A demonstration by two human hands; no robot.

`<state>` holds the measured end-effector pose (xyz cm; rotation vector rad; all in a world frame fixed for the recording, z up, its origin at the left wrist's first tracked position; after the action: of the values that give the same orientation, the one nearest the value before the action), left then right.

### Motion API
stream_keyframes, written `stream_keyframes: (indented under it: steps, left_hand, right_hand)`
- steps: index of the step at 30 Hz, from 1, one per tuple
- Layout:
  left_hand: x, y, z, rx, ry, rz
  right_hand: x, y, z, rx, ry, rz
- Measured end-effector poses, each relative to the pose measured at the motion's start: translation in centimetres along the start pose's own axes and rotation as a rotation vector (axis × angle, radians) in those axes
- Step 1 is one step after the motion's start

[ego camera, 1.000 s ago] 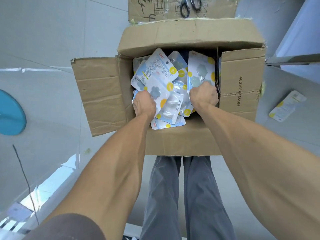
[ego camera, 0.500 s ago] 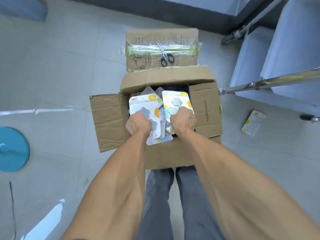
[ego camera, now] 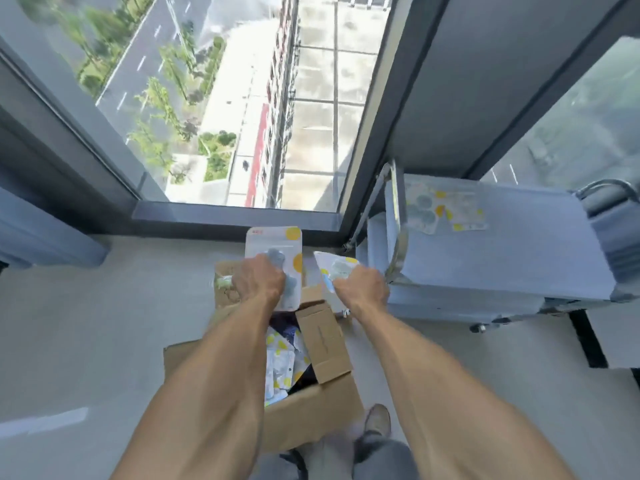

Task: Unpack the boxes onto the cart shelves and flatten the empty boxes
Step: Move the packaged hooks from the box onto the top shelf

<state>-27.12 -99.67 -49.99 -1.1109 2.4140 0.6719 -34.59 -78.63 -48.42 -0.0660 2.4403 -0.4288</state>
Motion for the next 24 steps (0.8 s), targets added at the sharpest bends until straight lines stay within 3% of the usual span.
stream_keyframes:
  steps: [5,10,14,24]
  left_hand:
    - [-3.8,15.6,-5.8,-0.06,0.145,0.202]
    - [-6.8,30.1,-2.6,-0.006,0.186,0.327]
    - [-6.6,39.9,6.1,0.165,0.06,0.373]
    - [-0.3,56.1,25.4,0.214,-0.137,0.131]
  right_hand:
    - [-0.5,2.2,-14.1,-0.089,0.191,-0.104]
    - [2.7,12.7,-24.9,-0.007,0.38,0.006]
    - [9.0,23.7,-30.0,-0.064,0.337,0.084]
    - [26.3,42.4,-35.2,-0.066,0.111,0.095]
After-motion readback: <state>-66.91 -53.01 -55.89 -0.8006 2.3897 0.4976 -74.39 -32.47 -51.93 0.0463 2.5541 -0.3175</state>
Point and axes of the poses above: each hand's wrist, its own x-axis towards the middle knuckle, its own z-axis out of the palm, y = z × x, the point moved 6 cm from there along x, towards the middle knuckle, and after that the axes turned 14 degrees about -y, right-handed, at the moved point
